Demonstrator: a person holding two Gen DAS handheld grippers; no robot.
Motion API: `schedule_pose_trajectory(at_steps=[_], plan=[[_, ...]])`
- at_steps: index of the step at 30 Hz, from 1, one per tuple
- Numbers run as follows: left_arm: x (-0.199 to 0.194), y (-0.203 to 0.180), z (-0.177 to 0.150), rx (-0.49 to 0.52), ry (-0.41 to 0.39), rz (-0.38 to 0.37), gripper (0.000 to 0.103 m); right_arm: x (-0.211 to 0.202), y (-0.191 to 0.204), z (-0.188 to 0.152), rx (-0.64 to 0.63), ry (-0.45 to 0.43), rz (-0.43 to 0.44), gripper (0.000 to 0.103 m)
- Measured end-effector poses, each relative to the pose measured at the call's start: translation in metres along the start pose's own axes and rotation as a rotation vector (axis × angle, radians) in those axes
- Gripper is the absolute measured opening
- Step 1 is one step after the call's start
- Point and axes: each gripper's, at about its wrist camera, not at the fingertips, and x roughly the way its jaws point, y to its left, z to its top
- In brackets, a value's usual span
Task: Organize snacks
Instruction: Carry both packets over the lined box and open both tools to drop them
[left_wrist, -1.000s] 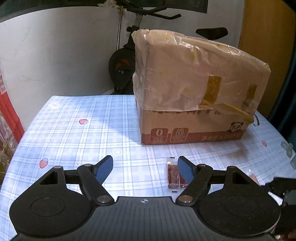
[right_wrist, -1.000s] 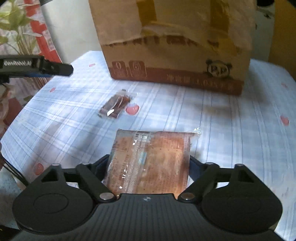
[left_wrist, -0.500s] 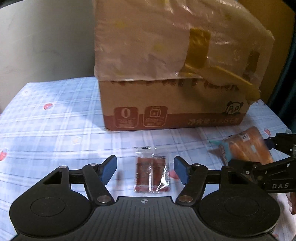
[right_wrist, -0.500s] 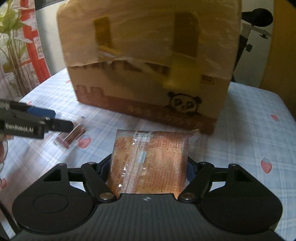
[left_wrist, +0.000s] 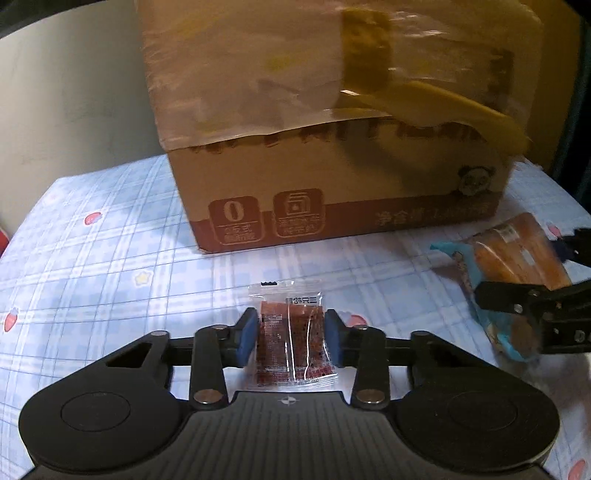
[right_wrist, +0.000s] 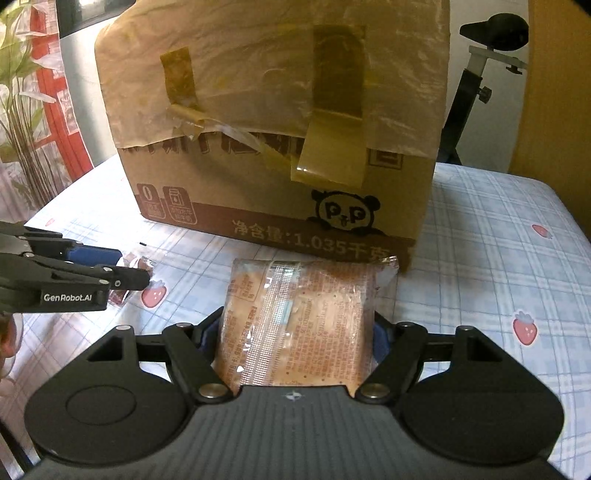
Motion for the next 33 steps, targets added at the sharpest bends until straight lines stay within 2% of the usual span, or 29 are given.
schedule_pose_trajectory(at_steps=[2, 7, 14, 19, 25, 29, 33], plan=[[-0.005, 0.001, -0.003, -0.011, -0.002, -0.029, 0.039, -0.002, 0.001, -0.001, 0.0, 0.001, -0.002, 0.075], [-0.025, 0.011, -0.011, -0.055, -0.037, -0.047, 0.039, -0.009, 0.002, 0.002, 0.01, -0.008, -0.001, 0.075], [-0.078, 0.04, 0.005, -0.101, -0.142, -0.044, 0.039, -0.044, 0.011, 0.024, -0.027, -0.101, 0.023, 0.075], [-0.123, 0.053, 0.042, -0.06, -0.274, -0.002, 0.039, -0.082, 0.017, 0.057, -0.069, -0.213, 0.041, 0.075], [-0.158, 0.057, 0.093, -0.046, -0.414, -0.041, 0.039, -0.117, 0.025, 0.109, -0.105, -0.333, 0.085, 0.075], [-0.162, 0.05, 0.128, -0.032, -0.46, -0.071, 0.04, -0.121, 0.022, 0.147, -0.149, -0.387, 0.085, 0.075], [-0.136, 0.039, 0.166, -0.05, -0.453, -0.096, 0.04, -0.099, 0.008, 0.181, -0.177, -0.395, 0.027, 0.075]])
